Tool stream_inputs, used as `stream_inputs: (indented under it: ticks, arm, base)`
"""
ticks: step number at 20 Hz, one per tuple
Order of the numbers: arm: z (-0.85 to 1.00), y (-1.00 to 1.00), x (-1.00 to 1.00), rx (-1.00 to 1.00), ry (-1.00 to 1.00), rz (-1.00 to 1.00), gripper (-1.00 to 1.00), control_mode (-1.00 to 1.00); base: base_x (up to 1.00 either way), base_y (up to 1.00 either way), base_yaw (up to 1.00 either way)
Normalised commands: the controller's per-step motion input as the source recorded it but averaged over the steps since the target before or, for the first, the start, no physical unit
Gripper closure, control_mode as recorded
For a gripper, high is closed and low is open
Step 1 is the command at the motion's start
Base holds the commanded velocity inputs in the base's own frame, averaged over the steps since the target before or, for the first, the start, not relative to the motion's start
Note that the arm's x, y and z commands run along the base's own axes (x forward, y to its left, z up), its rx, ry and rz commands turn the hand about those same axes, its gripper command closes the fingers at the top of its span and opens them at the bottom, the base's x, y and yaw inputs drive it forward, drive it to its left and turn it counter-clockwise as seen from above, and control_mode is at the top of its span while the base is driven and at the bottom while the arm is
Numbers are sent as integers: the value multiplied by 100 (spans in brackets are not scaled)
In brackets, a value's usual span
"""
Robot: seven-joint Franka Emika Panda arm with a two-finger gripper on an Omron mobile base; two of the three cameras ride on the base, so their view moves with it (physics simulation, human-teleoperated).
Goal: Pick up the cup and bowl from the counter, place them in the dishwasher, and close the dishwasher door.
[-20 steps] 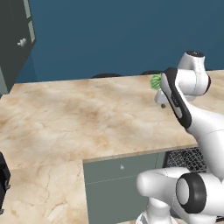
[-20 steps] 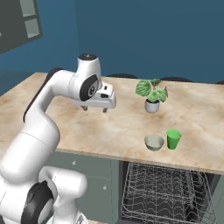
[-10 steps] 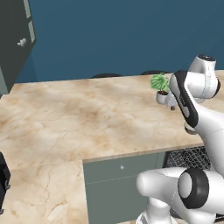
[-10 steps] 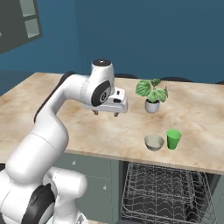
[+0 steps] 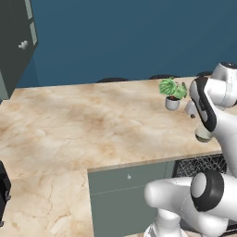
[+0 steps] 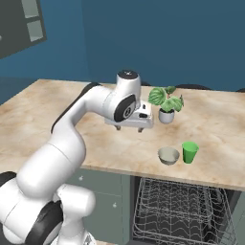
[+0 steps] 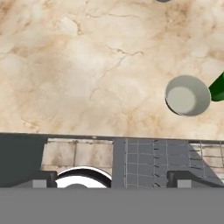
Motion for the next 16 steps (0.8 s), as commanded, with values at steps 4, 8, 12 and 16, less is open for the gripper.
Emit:
stream_inputs:
  ticks: [4,8,12,16]
  arm:
    - [-23,-35,14,0,0,0,-100,-100]
    - [-23,-29,21,0,1,0,-100,-100]
    - [-19,-24,15,0,0,0,-100,-100]
    - [-15,-22,11,0,0,0,-100,-100]
  base:
    - [0,0,0]
    - [0,0,0]
    - [0,0,0]
    - [0,0,0]
